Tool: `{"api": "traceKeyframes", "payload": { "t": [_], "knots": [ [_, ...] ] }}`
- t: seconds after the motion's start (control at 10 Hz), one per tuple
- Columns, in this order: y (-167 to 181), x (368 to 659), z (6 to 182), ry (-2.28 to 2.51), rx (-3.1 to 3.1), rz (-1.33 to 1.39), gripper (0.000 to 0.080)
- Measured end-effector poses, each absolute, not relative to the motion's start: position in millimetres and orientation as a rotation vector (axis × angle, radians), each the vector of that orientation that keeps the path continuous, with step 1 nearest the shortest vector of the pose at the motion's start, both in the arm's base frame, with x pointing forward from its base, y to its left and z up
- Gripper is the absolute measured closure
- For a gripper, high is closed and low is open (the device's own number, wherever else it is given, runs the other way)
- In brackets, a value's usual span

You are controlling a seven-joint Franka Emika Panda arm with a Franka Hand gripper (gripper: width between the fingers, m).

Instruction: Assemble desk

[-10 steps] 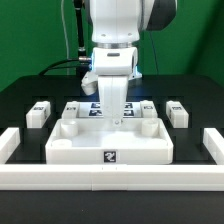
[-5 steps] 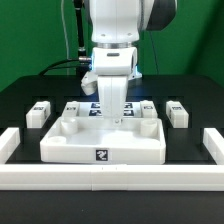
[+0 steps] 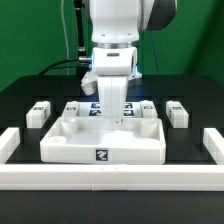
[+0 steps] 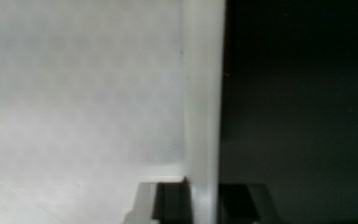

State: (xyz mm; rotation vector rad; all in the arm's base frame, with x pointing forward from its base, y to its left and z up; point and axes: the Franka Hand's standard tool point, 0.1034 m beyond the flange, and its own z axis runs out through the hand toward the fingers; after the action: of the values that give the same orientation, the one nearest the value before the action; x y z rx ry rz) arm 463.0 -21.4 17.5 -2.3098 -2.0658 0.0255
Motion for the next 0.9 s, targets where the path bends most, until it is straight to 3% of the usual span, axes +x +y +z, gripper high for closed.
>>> {"api": "traceKeyframes", "payload": {
  "t": [0.2, 0.5, 0.9],
  "knots": [
    [-17.9, 488.1, 17.7, -2.176, -2.211, 0.017, 0.0742],
    [16.7, 522.4, 17.5, -2.122, -2.267, -0.044, 0.0742],
    [16.7, 522.4, 17.5, -2.122, -2.267, -0.044, 0.0742]
  ]
}}
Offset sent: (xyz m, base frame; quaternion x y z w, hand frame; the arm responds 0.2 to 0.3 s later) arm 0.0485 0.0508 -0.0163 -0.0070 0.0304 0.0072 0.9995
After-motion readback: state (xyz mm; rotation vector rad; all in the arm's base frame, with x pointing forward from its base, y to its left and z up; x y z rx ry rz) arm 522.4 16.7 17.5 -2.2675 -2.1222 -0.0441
